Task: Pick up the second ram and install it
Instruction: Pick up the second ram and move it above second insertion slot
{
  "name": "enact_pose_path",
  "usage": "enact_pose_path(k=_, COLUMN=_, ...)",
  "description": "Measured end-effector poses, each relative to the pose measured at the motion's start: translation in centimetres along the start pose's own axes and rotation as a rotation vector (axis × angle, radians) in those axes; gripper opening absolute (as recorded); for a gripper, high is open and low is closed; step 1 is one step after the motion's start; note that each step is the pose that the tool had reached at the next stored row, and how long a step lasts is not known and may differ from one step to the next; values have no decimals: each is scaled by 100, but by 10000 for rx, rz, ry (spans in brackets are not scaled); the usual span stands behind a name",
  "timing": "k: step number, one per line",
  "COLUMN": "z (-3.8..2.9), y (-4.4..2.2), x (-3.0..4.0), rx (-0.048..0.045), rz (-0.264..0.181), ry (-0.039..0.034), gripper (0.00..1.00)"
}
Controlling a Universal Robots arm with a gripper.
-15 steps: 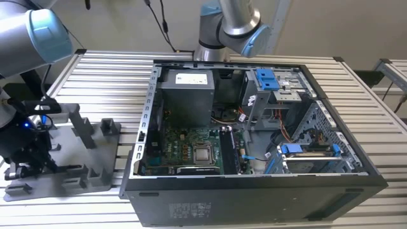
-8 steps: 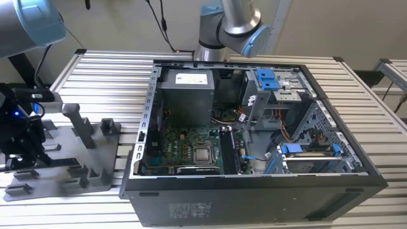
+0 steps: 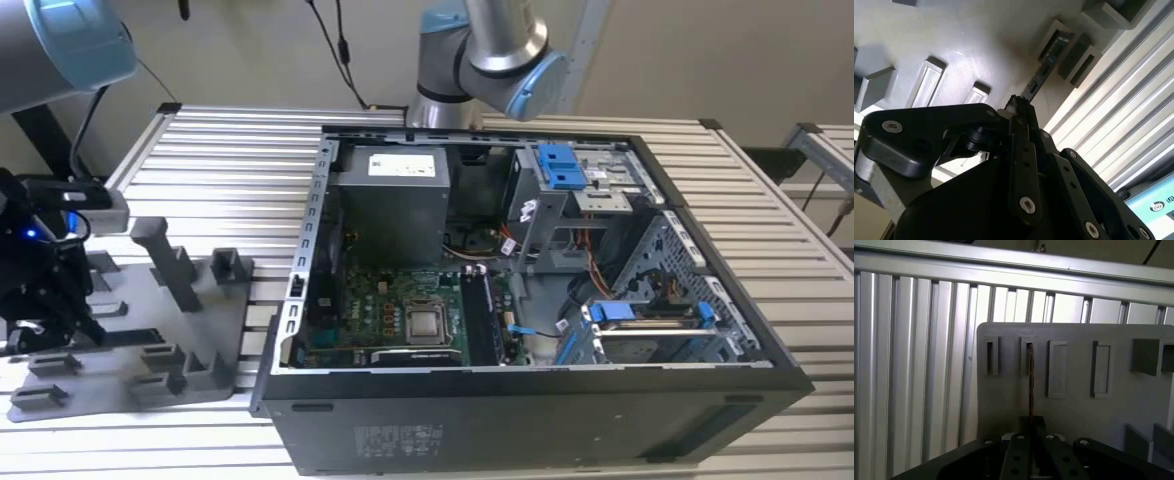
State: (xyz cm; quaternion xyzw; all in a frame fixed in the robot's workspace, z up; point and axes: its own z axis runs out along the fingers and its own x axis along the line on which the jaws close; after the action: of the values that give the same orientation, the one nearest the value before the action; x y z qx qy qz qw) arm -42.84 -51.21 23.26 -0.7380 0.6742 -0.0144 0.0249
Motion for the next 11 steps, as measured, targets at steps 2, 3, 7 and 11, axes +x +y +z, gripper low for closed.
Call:
enact_pose_path(k=2, z=-5, y=-2, x=0, rx=7, rz=94, ry=0, gripper=14)
enact_pose_path(k=3, z=-7, y=-1, x=-1, rx=9, rz=170, ry=-6, gripper=14)
enact_pose_path(k=7, z=-20, y=-1, x=-1, rx=15, rz=572, ry=-19, gripper=14)
enact_pose_path(k=11, z=-62, y=-4, x=-1, rx=21, rz=831, ry=-32, gripper=14)
